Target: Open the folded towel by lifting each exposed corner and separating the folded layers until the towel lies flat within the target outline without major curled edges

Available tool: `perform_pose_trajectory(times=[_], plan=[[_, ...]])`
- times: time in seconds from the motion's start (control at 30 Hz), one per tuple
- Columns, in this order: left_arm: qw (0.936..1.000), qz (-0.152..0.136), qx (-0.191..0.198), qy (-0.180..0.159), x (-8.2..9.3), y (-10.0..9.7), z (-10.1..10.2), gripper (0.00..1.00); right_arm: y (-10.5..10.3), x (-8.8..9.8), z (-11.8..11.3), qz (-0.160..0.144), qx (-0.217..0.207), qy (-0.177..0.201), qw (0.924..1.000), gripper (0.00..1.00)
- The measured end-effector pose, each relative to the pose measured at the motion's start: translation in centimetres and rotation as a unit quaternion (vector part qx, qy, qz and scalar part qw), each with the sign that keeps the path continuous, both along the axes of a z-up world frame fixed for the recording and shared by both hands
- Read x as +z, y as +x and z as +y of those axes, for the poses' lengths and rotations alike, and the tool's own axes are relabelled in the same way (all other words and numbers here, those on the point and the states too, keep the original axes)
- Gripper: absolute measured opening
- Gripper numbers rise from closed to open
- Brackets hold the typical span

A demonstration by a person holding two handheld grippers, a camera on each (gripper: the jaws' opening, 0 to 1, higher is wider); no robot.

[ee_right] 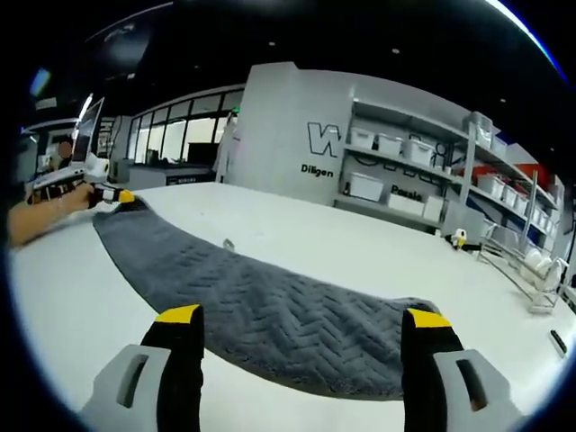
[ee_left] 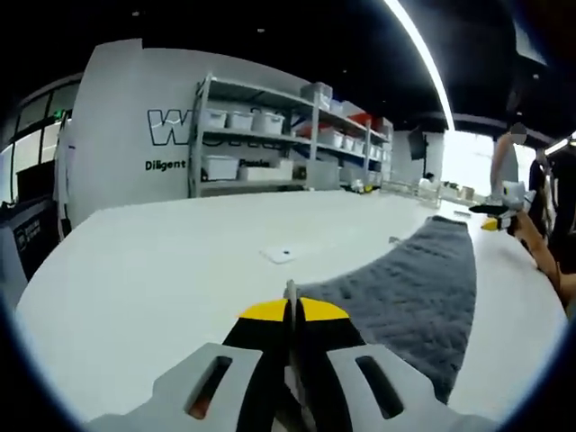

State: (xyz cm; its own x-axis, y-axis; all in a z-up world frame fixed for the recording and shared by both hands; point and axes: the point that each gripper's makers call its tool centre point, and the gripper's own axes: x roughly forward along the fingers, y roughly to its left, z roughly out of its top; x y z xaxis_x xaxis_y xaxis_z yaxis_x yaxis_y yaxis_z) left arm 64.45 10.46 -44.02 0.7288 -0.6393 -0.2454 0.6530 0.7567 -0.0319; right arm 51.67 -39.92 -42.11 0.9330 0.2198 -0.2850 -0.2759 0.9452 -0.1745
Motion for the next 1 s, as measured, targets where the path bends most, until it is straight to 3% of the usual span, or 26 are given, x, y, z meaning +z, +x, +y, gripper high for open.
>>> perform_pose_trajectory(times=[0.27,0.4,0.57,1.0], plan=[[0.9989,-0.013,-0.041,0.018,0.9,-3.0,-1.3,0.02,0.0,-0.6,0.0,0.009,-0.002,-0.003,1.0000,0.92],[0.9959,-0.039,-0.071,0.041,1.4,-5.1,-2.1,0.02,0.0,-0.9,-0.1,0.015,-0.002,-0.008,0.9999,0.93],[0.9927,-0.038,-0.098,0.060,1.6,-7.4,-3.1,0.03,0.1,-1.2,-0.1,0.020,-0.001,-0.009,0.9998,0.93],[0.9873,-0.048,-0.140,0.058,2.4,-13.2,-4.3,0.03,0.1,-2.5,-0.3,0.040,-0.003,-0.015,0.9991,0.93]])
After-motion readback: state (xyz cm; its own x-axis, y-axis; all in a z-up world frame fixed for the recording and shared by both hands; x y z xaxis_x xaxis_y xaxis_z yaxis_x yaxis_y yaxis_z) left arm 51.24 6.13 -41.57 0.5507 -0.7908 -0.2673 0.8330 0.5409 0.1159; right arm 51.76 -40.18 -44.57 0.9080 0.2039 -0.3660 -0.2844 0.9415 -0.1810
